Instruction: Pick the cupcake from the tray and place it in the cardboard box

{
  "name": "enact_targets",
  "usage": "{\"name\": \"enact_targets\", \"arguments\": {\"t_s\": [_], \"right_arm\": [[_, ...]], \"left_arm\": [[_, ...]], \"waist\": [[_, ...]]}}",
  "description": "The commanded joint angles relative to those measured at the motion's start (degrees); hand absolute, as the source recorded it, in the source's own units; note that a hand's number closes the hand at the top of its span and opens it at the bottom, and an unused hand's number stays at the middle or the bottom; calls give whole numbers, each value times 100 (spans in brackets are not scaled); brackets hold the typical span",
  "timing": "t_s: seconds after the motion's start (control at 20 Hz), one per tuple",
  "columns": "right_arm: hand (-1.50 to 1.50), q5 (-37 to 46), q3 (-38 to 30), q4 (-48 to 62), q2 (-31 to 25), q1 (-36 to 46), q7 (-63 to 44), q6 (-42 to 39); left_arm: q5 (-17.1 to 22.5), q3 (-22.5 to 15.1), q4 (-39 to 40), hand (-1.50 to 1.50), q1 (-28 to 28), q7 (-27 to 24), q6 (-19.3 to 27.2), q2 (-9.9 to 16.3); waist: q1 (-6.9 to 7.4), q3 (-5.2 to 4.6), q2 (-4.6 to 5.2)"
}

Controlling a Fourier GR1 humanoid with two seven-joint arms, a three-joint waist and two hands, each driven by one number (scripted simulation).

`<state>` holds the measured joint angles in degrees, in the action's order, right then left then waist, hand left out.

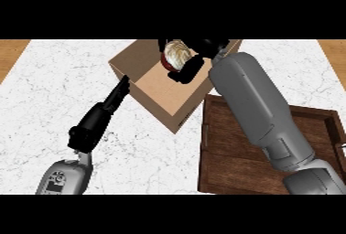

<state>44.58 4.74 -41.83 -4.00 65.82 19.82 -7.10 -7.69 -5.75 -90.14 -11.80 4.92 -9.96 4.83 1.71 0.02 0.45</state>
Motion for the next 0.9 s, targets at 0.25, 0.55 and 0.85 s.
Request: {"name": "enact_targets", "arguments": {"t_s": [0.25,0.55,0.85], "right_arm": [[-150,-270,-407,1771,261,306,440,-24],[-150,-1495,-1605,1871,361,497,704,101],[-150,-2529,-2619,2250,-283,659,904,-855]], "left_arm": [[-22,-3,89,0,-196,265,-25,-53],[27,-5,161,0,-95,-52,-192,40],[-15,-33,118,0,-114,19,-115,-39]], "waist": [[40,-2,35],[146,3,96],[109,4,89]]}}
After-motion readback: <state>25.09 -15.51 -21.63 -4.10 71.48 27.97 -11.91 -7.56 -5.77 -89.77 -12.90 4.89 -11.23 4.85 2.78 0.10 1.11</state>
